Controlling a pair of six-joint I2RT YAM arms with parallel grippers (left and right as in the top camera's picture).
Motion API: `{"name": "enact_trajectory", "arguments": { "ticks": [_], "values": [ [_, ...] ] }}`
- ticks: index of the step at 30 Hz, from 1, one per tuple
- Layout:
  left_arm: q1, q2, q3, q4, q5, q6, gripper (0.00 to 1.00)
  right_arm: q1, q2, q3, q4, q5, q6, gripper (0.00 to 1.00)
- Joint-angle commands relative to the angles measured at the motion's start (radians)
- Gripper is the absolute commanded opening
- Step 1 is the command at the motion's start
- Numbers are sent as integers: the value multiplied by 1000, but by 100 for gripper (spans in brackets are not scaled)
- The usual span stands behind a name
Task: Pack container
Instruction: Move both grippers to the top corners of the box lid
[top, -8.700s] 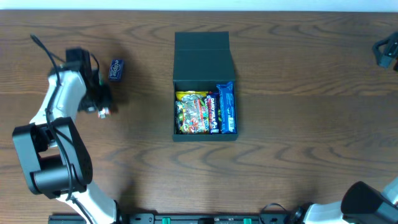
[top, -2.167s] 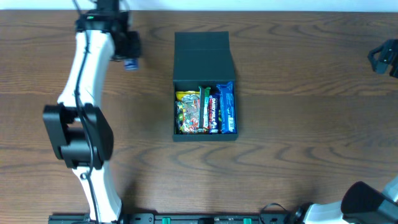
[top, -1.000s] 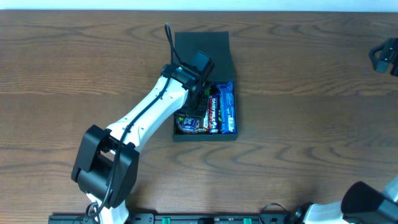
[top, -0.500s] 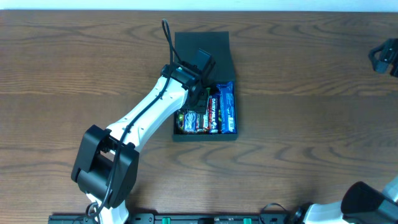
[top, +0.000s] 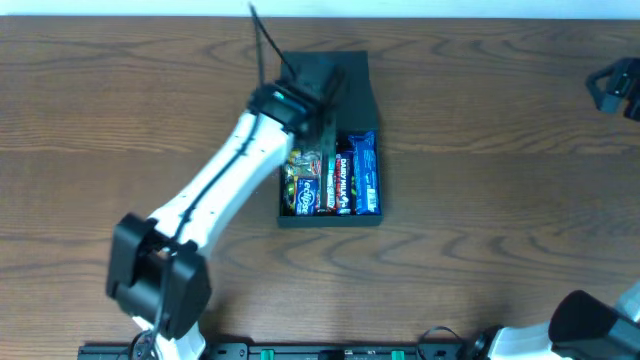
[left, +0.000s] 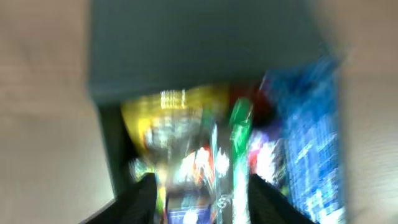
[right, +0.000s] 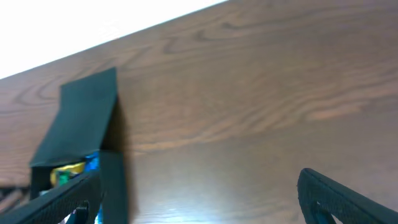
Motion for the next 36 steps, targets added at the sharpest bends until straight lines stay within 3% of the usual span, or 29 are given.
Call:
{"name": "enact_trajectory", "arguments": {
  "ticks": [1, 2, 3, 4, 5, 7, 11, 15, 19, 25, 36],
  "values": [
    [112, -53, 54, 56, 24, 12, 29, 55, 56, -6, 10, -109, -11, 87],
    [148, -47, 54, 80, 53, 7, 21, 73, 75, -6, 16, -122, -11, 79],
    [185, -35, 54, 103, 87, -4, 10, 98, 101, -6, 27, -133, -11, 59],
    [222, -21, 54, 124, 135, -16, 6, 120, 127, -6, 35, -139, -11, 34],
    [269, 5, 54, 155, 210, -39, 6, 153, 165, -6, 45, -148, -10, 2],
    [333, 56, 54, 208, 338, -68, 6, 211, 242, -6, 67, -149, 49, 1],
    [405, 159, 54, 210, 364, -70, 6, 315, 399, -6, 98, -149, 182, 1],
    [432, 225, 54, 162, 437, -51, 6, 403, 530, -6, 66, -161, 161, 1],
    [433, 274, 54, 175, 558, -45, 6, 471, 622, -6, 129, -302, 142, 1],
    [425, 352, 54, 181, 558, -98, 6, 537, 706, -6, 288, -313, 158, 1],
    [430, 426, 72, 291, 593, -169, 6, 535, 841, -6, 352, -330, 259, 1]
  ]
}}
